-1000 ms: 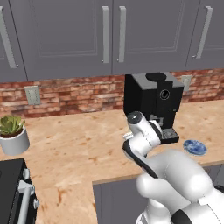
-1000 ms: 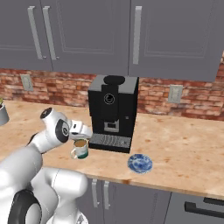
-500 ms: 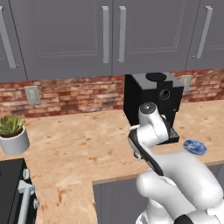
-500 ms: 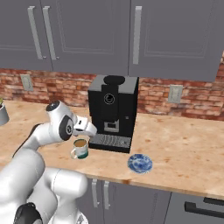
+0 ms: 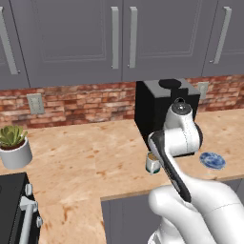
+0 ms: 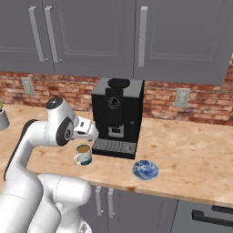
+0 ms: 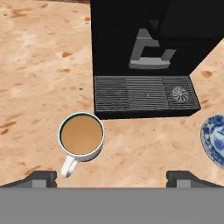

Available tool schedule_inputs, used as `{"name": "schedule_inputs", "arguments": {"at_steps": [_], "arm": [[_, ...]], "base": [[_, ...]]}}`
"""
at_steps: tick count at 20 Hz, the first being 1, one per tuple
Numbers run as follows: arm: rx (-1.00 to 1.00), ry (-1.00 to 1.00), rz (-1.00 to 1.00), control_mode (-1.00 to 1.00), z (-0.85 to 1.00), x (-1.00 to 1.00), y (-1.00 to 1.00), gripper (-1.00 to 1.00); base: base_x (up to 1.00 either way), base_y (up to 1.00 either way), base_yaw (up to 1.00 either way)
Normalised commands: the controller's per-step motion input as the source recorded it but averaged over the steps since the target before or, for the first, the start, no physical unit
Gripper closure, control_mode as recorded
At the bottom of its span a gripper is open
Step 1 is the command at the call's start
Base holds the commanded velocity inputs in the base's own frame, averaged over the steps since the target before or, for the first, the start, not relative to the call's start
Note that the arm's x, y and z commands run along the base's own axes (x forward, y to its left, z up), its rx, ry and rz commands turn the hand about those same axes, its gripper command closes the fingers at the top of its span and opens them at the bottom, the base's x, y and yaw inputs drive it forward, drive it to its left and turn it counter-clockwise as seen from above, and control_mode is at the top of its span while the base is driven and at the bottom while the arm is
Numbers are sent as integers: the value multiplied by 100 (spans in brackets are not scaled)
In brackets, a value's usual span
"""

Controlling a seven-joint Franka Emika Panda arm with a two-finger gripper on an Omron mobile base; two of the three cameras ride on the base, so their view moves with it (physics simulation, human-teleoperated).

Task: Take a sugar cube from the saucer and place it inside the coffee. Then, grab milk from the fridge and place it next to the coffee on the counter to sweeten the coffee.

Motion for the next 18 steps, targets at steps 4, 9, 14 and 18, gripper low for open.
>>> {"name": "schedule_inputs", "arguments": {"at_steps": [4,9,14,18], "arm": [[11,-2,16,-100,17,-67,-1,-100],[6,0,5,-100,21,-30,-9,-100],[0,0,0,-100,14,0,0,-100],[0,0,0,-100,0,0,-1,-100]], "base": [[0,0,0],[0,0,0],[0,0,0],[0,0,0]]}}
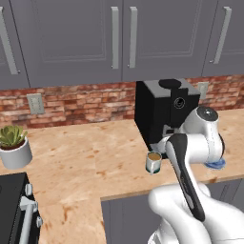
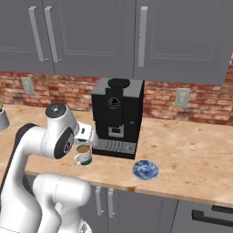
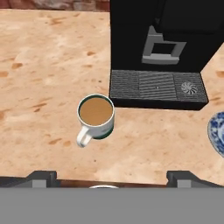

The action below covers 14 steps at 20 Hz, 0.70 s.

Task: Take a sugar cube from the saucer and place it inside the coffee. Then, grab milk from the fridge and place it next to the coffee on the counter to sweeten the coffee.

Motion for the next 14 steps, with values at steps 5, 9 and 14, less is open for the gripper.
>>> {"name": "schedule_inputs", "arguments": {"at_steps": [5,9,14], "arm": [[0,0,0,100,0,0,0,-100],[0,0,0,100,0,0,0,-100],[0,0,0,100,0,0,0,-100]], "base": [[-32,-2,-1],[-97,-30,-20],[-64,-53,-57]]}}
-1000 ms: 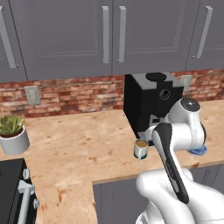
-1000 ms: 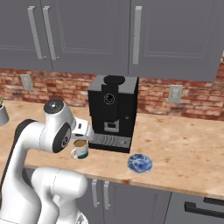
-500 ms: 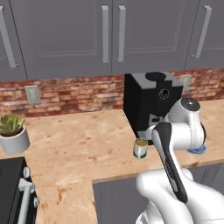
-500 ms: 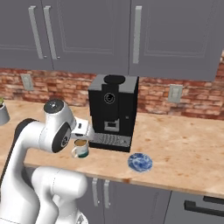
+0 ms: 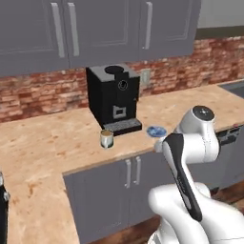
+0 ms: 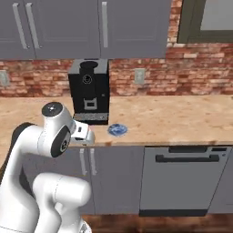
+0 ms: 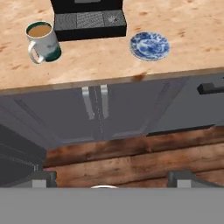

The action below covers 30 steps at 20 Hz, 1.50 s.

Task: Take a sugar cube from the saucer and place it inside the coffee. Then, grab milk from the fridge and place it next to the coffee on the counter to sweeten the coffee.

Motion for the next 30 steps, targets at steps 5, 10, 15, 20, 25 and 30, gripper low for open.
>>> {"name": "schedule_inputs", "arguments": {"at_steps": [5,10,15,20,25,30], "arm": [[0,0,0,100,0,0,0,-100],[0,0,0,100,0,0,0,-100],[0,0,0,100,0,0,0,-100],[0,0,0,100,0,0,0,-100],[0,0,0,100,0,0,0,-100],[0,0,0,100,0,0,0,-100]], "base": [[0,-48,-80],[0,-31,-82],[26,-24,-72],[49,-21,-64],[44,-18,-68],[89,-1,-51]]}}
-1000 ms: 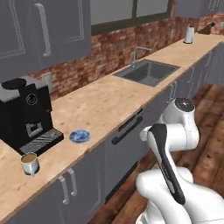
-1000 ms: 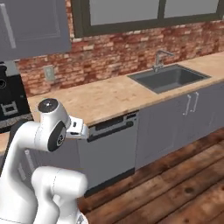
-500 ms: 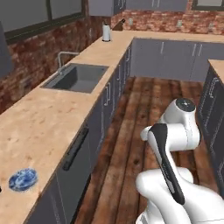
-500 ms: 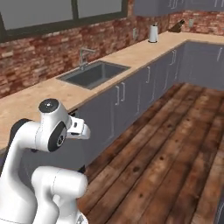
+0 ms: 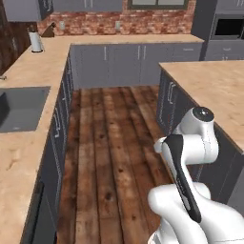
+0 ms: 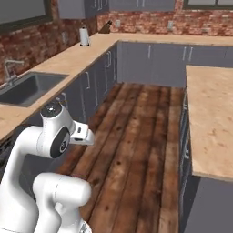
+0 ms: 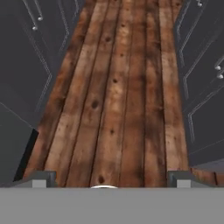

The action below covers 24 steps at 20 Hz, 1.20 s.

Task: Take a sugar cube from the saucer and place it inside the coffee. Then, grab milk from the fridge and place it next to the coffee on the counter to sweeten the coffee.

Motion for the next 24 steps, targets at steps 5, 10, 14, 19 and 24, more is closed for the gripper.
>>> {"name": "schedule_inputs", "arguments": {"at_steps": [5,10,14,19,24], "arm": [[0,0,0,100,0,0,0,-100],[0,0,0,100,0,0,0,-100],[0,0,0,100,0,0,0,-100],[0,0,0,100,0,0,0,-100],[0,0,0,100,0,0,0,-100]], "base": [[100,13,-33],[100,24,-26],[100,31,-23],[100,36,-23],[100,41,-23]]}}
